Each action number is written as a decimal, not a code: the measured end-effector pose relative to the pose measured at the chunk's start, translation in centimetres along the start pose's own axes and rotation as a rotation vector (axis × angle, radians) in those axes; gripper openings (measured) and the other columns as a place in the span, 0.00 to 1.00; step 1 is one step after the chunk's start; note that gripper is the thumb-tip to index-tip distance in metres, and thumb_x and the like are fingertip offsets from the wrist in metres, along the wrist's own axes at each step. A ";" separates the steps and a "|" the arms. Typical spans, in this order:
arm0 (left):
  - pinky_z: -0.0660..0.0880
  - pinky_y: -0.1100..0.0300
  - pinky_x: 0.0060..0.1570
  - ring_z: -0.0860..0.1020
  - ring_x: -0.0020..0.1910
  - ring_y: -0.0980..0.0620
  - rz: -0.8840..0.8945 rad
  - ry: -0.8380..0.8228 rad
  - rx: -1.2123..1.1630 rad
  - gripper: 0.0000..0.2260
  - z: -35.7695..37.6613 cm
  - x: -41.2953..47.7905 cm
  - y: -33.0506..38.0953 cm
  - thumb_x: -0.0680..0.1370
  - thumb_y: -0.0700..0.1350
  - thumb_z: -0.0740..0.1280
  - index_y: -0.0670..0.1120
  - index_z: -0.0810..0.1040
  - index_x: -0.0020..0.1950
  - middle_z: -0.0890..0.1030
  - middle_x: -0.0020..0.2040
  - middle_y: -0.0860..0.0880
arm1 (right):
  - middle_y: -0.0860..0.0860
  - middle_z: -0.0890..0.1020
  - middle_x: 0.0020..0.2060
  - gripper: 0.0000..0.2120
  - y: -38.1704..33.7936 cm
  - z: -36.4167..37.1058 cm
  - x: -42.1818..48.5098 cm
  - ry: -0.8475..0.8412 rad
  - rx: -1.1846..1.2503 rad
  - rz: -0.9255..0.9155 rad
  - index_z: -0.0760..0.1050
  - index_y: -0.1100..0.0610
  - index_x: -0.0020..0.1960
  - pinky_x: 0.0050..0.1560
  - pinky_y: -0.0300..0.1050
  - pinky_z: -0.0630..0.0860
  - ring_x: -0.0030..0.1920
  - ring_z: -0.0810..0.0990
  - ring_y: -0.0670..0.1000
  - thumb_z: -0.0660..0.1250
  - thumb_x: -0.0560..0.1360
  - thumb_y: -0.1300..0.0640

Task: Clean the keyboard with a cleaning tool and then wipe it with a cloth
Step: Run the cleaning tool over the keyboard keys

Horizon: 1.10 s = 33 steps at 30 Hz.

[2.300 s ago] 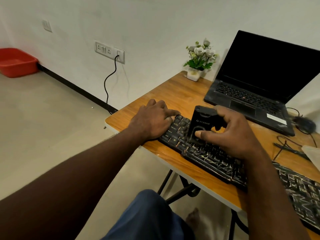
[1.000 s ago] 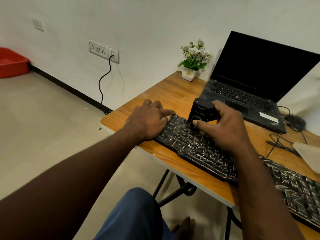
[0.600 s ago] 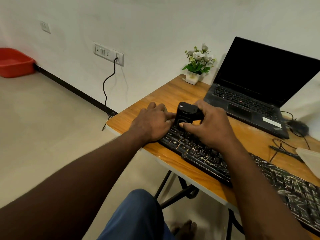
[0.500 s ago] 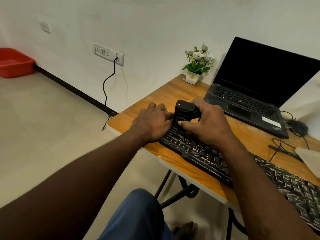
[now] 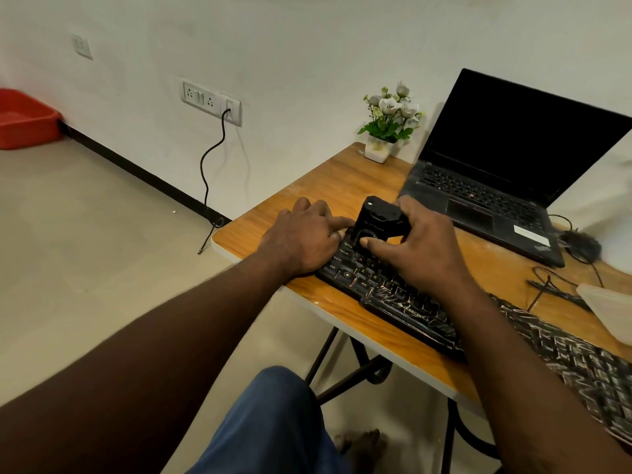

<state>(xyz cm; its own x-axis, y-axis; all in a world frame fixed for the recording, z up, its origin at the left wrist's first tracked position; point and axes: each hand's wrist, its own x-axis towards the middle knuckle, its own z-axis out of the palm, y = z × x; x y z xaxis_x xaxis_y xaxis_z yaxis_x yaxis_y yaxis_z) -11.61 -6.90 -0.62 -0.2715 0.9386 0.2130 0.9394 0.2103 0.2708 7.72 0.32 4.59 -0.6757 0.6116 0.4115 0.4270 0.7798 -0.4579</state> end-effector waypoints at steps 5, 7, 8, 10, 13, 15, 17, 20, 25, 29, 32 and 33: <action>0.67 0.45 0.62 0.66 0.66 0.47 0.010 0.020 -0.013 0.20 0.2 0.0 -0.1 0.85 0.56 0.52 0.65 0.66 0.77 0.72 0.68 0.50 | 0.45 0.82 0.48 0.19 1.7 -3.4 -0.2 -0.135 0.030 0.111 0.77 0.50 0.57 0.33 0.30 0.75 0.43 0.81 0.41 0.80 0.70 0.53; 0.67 0.45 0.61 0.66 0.66 0.48 0.019 0.017 -0.027 0.20 0.2 0.1 -0.3 0.86 0.57 0.51 0.65 0.67 0.77 0.73 0.68 0.50 | 0.46 0.83 0.49 0.20 2.2 -4.0 -0.5 -0.151 0.035 0.128 0.77 0.50 0.57 0.36 0.33 0.76 0.45 0.83 0.44 0.81 0.70 0.53; 0.68 0.45 0.61 0.66 0.65 0.48 0.025 0.017 -0.031 0.20 0.2 0.1 -0.3 0.86 0.58 0.51 0.64 0.67 0.77 0.73 0.67 0.50 | 0.46 0.83 0.48 0.19 2.2 -4.0 -0.7 -0.159 0.047 0.117 0.77 0.49 0.56 0.38 0.36 0.77 0.45 0.83 0.45 0.81 0.69 0.53; 0.68 0.45 0.60 0.66 0.65 0.48 0.030 0.021 -0.033 0.19 0.2 0.0 -0.2 0.86 0.58 0.51 0.64 0.68 0.77 0.73 0.66 0.50 | 0.46 0.83 0.45 0.16 2.1 -3.8 -1.2 -0.196 0.065 0.075 0.77 0.48 0.51 0.41 0.44 0.79 0.44 0.83 0.46 0.81 0.69 0.53; 0.68 0.45 0.61 0.66 0.65 0.48 0.031 0.022 -0.033 0.20 0.3 -0.1 -0.2 0.86 0.58 0.51 0.63 0.68 0.77 0.73 0.66 0.50 | 0.45 0.84 0.44 0.16 2.2 -4.1 -1.4 -0.180 0.078 0.073 0.77 0.47 0.50 0.42 0.45 0.79 0.43 0.83 0.46 0.81 0.68 0.53; 0.68 0.45 0.61 0.66 0.65 0.48 0.034 0.023 -0.030 0.20 0.3 -0.1 -0.2 0.86 0.59 0.50 0.63 0.67 0.78 0.73 0.66 0.50 | 0.45 0.83 0.45 0.17 2.3 -4.2 -1.4 -0.143 0.055 0.087 0.77 0.48 0.52 0.39 0.39 0.77 0.43 0.82 0.43 0.81 0.69 0.53; 0.68 0.45 0.61 0.66 0.65 0.48 0.039 0.025 -0.029 0.20 0.2 -0.2 -0.1 0.86 0.59 0.50 0.64 0.66 0.78 0.73 0.66 0.50 | 0.45 0.83 0.46 0.17 2.0 -4.1 -1.6 -0.196 0.070 0.051 0.77 0.48 0.53 0.39 0.36 0.76 0.43 0.82 0.41 0.81 0.69 0.53; 0.68 0.45 0.61 0.66 0.65 0.48 0.042 0.024 -0.031 0.20 0.3 -0.1 -0.2 0.86 0.58 0.51 0.64 0.66 0.78 0.73 0.66 0.50 | 0.46 0.84 0.44 0.15 1.4 -4.3 -1.6 -0.263 0.130 -0.012 0.79 0.47 0.51 0.41 0.41 0.79 0.43 0.83 0.43 0.81 0.69 0.52; 0.69 0.45 0.60 0.66 0.65 0.48 0.036 0.037 -0.015 0.19 0.4 -0.1 -0.1 0.86 0.56 0.52 0.64 0.67 0.77 0.73 0.66 0.50 | 0.45 0.82 0.42 0.15 1.1 -3.6 -2.1 -0.201 0.118 -0.019 0.76 0.46 0.48 0.37 0.34 0.74 0.41 0.80 0.41 0.80 0.68 0.52; 0.69 0.45 0.60 0.66 0.65 0.47 0.037 0.035 -0.020 0.19 0.3 0.0 -0.2 0.86 0.56 0.52 0.64 0.68 0.77 0.73 0.66 0.50 | 0.46 0.83 0.41 0.15 0.6 -3.4 -2.0 -0.204 0.166 -0.036 0.77 0.49 0.48 0.37 0.42 0.77 0.40 0.81 0.45 0.80 0.67 0.50; 0.70 0.45 0.60 0.67 0.64 0.47 0.040 0.038 -0.018 0.19 0.3 -0.2 -0.1 0.86 0.57 0.51 0.63 0.68 0.77 0.74 0.66 0.49 | 0.45 0.82 0.42 0.15 0.6 -2.8 -1.9 -0.130 0.086 -0.037 0.76 0.49 0.48 0.38 0.41 0.74 0.39 0.79 0.43 0.80 0.68 0.52; 0.70 0.44 0.60 0.67 0.64 0.47 0.040 0.039 -0.016 0.19 0.3 -0.2 -0.1 0.86 0.56 0.51 0.63 0.68 0.77 0.74 0.66 0.49 | 0.46 0.82 0.41 0.15 0.4 -2.7 -2.0 -0.183 0.136 -0.039 0.76 0.49 0.49 0.38 0.42 0.76 0.39 0.80 0.44 0.81 0.68 0.52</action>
<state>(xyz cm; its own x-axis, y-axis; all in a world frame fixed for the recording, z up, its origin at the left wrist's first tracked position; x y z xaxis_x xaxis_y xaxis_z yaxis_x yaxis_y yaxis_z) -11.56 -7.08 -0.94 -0.2420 0.9348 0.2599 0.9463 0.1683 0.2759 10.85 -0.27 5.70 -0.7930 0.5373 0.2871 0.3218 0.7696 -0.5515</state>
